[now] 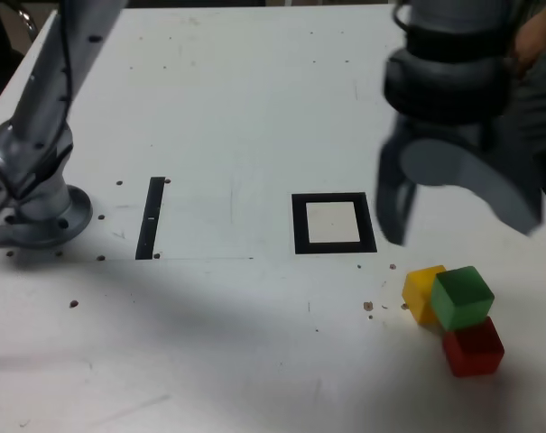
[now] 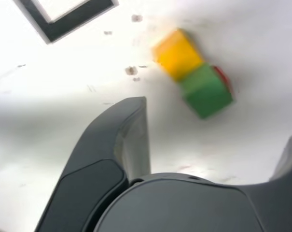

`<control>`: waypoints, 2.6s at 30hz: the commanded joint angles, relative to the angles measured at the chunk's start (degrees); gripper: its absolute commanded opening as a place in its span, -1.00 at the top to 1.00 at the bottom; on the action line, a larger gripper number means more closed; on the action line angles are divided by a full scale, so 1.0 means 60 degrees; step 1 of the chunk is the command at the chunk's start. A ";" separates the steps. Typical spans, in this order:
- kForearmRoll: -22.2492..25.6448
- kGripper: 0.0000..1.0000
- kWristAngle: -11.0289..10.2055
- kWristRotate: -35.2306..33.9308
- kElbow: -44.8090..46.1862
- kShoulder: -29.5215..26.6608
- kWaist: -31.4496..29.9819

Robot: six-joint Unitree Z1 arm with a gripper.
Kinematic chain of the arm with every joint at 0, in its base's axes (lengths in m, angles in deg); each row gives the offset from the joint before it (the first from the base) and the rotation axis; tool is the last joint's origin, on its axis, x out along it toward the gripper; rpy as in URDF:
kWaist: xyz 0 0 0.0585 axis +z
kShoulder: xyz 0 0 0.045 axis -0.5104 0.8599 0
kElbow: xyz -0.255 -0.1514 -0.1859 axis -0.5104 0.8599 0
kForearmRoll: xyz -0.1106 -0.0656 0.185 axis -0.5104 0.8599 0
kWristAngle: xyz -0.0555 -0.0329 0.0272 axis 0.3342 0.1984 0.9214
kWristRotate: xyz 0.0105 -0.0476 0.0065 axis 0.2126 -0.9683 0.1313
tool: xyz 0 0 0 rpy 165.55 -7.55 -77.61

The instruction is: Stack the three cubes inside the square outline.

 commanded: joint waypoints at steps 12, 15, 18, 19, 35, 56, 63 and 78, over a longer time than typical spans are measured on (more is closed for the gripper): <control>0.0056 -0.98 -0.0047 0.0107 -0.2148 0.1101 -0.0403; 0.0038 -0.98 -0.0080 0.0162 -0.2594 0.1326 -0.0470; -0.0022 -0.98 -0.0150 0.0231 -0.3082 0.1532 -0.0525; -0.0052 -0.98 -0.0164 0.0256 -0.3222 0.1598 -0.0536; -0.0676 -0.98 0.0048 0.0582 -0.4104 0.2622 -0.0550; -0.0257 -0.97 0.0344 0.0663 -0.3462 0.3032 -0.0259; 0.0059 -0.97 0.0344 0.0426 -0.3049 0.2857 -0.0250; 0.0321 -0.96 0.0011 -0.0219 -0.1989 0.2298 -0.0257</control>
